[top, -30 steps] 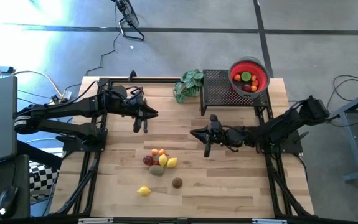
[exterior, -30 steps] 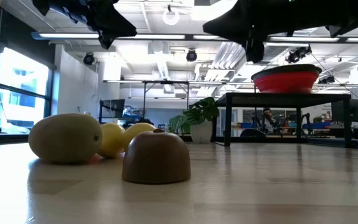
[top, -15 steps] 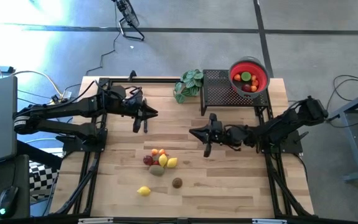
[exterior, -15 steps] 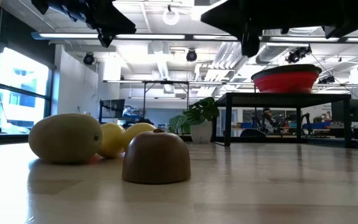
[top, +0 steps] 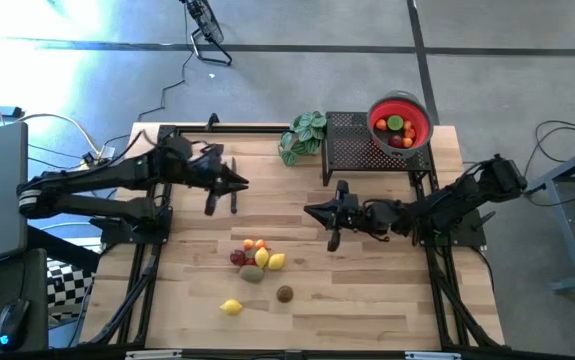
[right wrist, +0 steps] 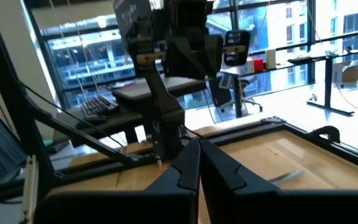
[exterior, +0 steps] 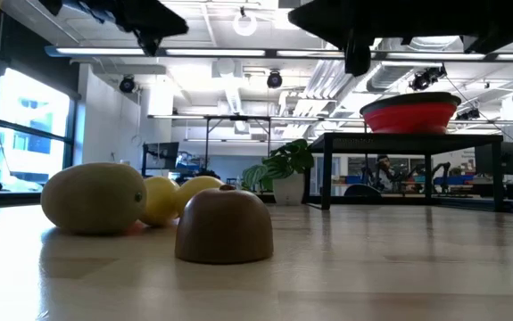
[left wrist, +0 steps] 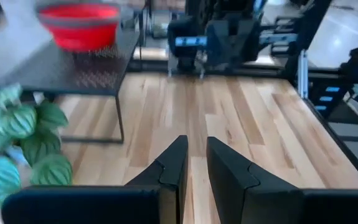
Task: Pick & Place Fruit
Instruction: Put the yellow lemon into the red strainer bowl
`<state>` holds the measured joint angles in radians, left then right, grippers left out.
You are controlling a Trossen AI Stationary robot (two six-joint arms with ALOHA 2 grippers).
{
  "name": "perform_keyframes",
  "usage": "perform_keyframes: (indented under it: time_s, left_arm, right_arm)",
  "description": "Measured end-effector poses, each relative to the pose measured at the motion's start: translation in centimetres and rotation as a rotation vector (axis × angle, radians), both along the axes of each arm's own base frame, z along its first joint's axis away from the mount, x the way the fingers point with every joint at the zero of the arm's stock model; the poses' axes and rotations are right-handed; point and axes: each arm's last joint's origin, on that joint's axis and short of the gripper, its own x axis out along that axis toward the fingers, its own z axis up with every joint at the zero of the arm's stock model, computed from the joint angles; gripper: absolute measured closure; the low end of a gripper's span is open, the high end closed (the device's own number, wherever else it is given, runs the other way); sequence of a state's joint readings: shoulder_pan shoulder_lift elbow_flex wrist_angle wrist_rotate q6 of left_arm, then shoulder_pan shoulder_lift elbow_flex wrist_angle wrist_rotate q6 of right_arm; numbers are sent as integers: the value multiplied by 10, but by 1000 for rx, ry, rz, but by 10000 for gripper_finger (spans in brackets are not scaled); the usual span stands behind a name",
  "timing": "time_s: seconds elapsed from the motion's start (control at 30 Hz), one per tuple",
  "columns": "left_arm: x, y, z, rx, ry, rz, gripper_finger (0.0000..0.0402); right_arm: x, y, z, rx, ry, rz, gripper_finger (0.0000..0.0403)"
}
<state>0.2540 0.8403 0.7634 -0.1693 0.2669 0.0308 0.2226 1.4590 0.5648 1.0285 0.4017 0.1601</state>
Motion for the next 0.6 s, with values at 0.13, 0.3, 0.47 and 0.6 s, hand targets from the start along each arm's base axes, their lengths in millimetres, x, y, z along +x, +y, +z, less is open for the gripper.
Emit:
perform_keyframes:
  time_s: [0.13,0.3,0.47,0.6]
  left_arm:
    - [-28,-13,0,79,-119,19,348]
    - [-64,-26,-18,58,-248,43,348]
    - [-90,-30,-33,7,-324,52,348]
    - [-106,-32,-40,-19,-333,55,348]
  right_arm:
    - [-1,1,3,6,-27,3,400]
    - [-1,0,4,9,-39,1,400]
    - [-1,-1,6,35,-58,-46,400]
    - [7,2,14,43,-35,-44,400]
